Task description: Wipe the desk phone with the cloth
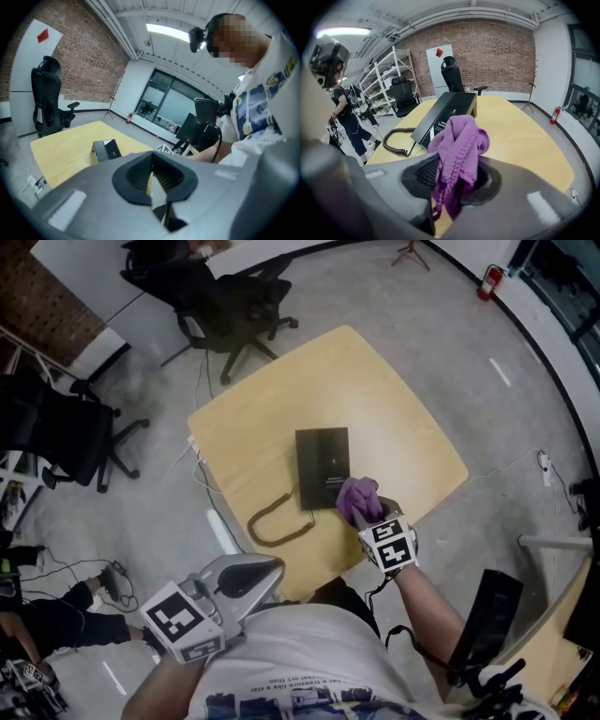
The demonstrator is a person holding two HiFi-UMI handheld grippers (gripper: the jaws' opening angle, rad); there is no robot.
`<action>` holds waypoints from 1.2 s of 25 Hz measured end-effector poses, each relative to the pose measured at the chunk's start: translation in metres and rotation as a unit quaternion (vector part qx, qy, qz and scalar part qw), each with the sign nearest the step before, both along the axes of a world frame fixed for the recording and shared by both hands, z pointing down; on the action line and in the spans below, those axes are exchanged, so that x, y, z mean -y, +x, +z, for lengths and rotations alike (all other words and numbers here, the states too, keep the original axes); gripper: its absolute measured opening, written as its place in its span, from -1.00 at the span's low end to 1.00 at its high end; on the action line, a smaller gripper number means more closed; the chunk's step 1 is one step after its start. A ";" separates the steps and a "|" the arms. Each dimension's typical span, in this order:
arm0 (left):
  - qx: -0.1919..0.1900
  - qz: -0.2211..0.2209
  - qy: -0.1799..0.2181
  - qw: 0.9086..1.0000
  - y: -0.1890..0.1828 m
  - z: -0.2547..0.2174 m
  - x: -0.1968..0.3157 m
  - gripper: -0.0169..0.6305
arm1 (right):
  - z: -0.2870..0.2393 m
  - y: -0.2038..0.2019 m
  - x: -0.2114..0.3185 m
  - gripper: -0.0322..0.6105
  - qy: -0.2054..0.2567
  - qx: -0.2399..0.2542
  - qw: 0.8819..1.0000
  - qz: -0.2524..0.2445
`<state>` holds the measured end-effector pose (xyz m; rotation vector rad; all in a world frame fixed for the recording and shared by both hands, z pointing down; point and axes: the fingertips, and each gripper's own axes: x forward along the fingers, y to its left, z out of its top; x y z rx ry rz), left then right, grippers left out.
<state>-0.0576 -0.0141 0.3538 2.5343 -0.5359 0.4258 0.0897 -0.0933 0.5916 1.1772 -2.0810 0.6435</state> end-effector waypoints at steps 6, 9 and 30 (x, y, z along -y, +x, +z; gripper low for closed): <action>-0.002 0.005 -0.003 1.000 0.005 0.004 0.000 -0.92 | 0.012 0.005 -0.015 -0.56 -0.032 -0.002 0.999 -0.017; -0.005 0.003 -0.003 1.000 0.004 0.005 0.000 -0.92 | 0.008 0.012 -0.017 -0.56 -0.039 0.000 0.999 -0.024; 0.007 -0.071 -0.027 0.997 -0.007 0.014 0.017 -0.92 | -0.136 0.002 0.172 -0.56 0.112 0.098 0.972 -0.183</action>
